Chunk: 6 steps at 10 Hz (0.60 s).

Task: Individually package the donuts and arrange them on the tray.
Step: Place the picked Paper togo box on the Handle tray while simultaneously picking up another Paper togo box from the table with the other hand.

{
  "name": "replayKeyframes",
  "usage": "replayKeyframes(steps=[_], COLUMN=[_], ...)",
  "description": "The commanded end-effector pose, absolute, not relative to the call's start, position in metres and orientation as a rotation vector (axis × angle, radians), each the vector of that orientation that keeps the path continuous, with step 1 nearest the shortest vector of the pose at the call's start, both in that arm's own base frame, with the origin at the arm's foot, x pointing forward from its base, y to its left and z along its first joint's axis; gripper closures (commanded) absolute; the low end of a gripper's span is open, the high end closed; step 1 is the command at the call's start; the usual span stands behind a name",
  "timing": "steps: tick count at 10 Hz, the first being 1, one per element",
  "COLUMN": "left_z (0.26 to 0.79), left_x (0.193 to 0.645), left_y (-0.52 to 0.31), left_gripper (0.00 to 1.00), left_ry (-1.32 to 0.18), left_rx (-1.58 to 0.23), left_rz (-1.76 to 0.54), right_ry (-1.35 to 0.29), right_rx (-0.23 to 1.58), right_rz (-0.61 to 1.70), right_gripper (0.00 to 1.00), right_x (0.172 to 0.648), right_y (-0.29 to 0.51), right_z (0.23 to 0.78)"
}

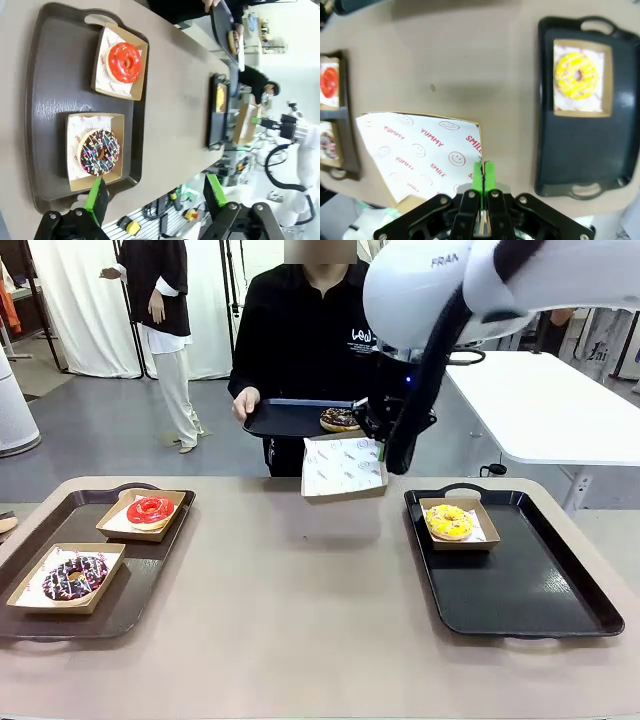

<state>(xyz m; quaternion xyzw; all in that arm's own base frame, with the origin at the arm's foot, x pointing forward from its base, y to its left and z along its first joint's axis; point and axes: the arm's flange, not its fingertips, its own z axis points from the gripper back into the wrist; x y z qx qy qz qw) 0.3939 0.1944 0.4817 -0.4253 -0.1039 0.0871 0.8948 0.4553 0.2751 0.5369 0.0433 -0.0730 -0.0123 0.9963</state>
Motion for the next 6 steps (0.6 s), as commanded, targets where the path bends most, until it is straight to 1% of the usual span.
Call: replayKeyframes(steps=[1, 3, 5, 6], left_z=[0.47, 0.456, 0.443, 0.438], left_x=[0.405, 0.406, 0.406, 0.406], left_y=[0.228, 0.248, 0.254, 0.255], left_gripper=[0.0, 0.0, 0.0, 0.0], left_ry=[-0.207, -0.121, 0.003, 0.009], left_rx=[-0.993, -1.043, -1.081, -1.092], left_rz=[0.207, 0.233, 0.271, 0.284], right_ry=[-0.105, -0.081, -0.067, -0.069], right_rx=[0.066, 0.08, 0.085, 0.089], right_rz=[-0.034, -0.025, -0.043, -0.039], right_gripper=[1.0, 1.0, 1.0, 1.0], right_x=[0.488, 0.508, 0.519, 0.522], right_y=[0.291, 0.296, 0.296, 0.295], right_z=[0.539, 0.533, 0.529, 0.528])
